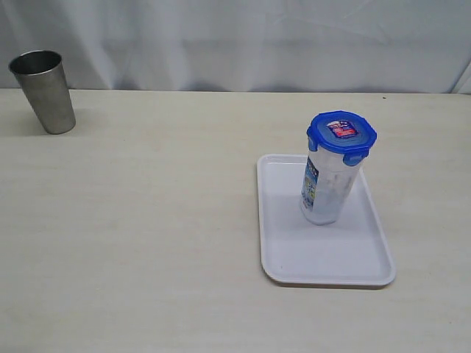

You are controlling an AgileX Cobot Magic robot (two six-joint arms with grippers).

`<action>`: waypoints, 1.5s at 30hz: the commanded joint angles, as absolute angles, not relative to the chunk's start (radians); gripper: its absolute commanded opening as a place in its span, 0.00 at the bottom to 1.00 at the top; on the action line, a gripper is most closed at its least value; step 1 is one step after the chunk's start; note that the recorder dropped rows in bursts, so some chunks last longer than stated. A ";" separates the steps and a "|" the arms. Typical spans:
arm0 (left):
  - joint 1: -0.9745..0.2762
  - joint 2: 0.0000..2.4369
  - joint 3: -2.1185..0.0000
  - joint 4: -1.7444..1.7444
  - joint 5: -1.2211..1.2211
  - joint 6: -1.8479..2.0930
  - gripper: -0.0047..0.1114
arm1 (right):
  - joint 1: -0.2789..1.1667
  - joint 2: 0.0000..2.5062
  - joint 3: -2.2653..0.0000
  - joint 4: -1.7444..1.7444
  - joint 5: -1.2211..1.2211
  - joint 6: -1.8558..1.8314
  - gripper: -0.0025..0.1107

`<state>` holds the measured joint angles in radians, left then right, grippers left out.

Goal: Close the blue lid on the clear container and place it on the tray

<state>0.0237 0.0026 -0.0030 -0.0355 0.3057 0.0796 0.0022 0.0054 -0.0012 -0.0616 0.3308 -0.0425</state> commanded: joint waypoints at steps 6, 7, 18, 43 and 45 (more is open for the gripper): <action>0.022 0.000 0.000 -0.039 0.303 0.081 0.04 | 0.003 0.000 0.000 -0.059 0.334 -0.039 0.06; 0.022 0.000 0.000 -0.039 0.303 0.081 0.04 | 0.003 0.000 0.000 -0.059 0.334 -0.039 0.06; -0.014 0.000 0.000 -0.039 0.304 0.081 0.04 | 0.003 0.000 0.000 -0.059 0.334 -0.039 0.06; -0.014 0.000 0.000 -0.039 0.304 0.081 0.04 | 0.003 0.000 0.000 -0.059 0.334 -0.039 0.06; -0.014 0.000 0.000 -0.039 0.304 0.081 0.04 | 0.003 0.000 0.000 -0.059 0.334 -0.039 0.06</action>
